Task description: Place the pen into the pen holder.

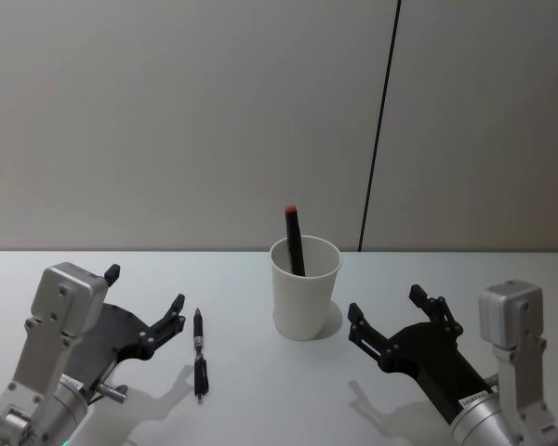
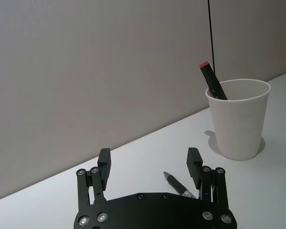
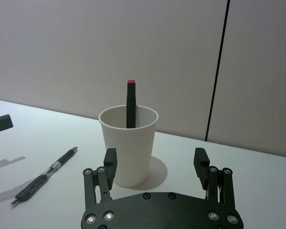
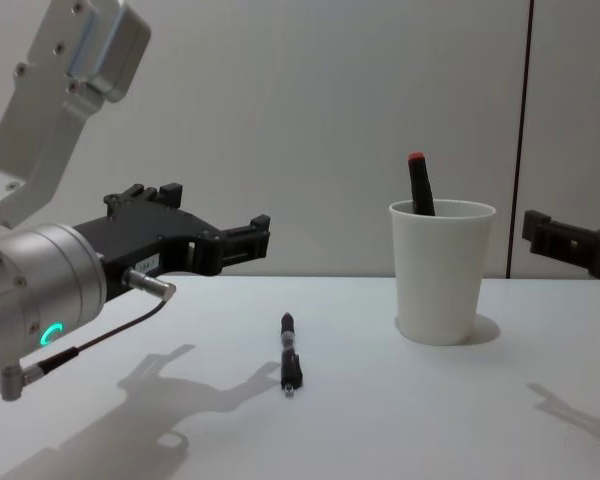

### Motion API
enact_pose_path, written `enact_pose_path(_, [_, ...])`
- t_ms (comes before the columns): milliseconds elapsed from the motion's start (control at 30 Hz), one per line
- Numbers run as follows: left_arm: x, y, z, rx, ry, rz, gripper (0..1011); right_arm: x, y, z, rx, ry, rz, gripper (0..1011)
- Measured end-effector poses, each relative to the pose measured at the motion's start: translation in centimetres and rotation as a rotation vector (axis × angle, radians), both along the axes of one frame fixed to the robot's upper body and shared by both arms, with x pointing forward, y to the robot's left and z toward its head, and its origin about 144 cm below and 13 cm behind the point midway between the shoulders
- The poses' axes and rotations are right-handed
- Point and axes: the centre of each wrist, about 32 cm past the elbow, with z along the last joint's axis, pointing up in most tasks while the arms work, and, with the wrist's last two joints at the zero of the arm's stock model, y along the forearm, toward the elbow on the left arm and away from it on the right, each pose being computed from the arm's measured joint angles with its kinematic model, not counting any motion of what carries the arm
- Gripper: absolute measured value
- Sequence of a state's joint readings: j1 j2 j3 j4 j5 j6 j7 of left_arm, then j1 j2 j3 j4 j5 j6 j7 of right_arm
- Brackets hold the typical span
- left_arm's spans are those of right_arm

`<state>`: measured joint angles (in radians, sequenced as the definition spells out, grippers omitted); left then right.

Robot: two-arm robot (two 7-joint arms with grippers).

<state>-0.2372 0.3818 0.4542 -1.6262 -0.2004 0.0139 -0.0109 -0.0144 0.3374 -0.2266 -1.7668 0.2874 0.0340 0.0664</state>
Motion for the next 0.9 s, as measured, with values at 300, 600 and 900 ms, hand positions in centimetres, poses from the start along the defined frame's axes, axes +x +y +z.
enact_pose_path(300, [0.2,-0.1,0.0,-0.007,0.033,-0.007,1002,0.0,0.0,0.0,0.000,0.000,0.000,1001])
enact_pose_path(600, [0.8,-0.3,-0.1,-0.021,0.128,-0.023,1001,0.0,0.0,0.0,0.000,0.000,-0.001,1001])
enact_pose_path(900, [1.4,-1.0,-1.0,-0.013,0.237,-0.047,1002,0.0,0.0,0.0,0.000,0.000,0.000,1001])
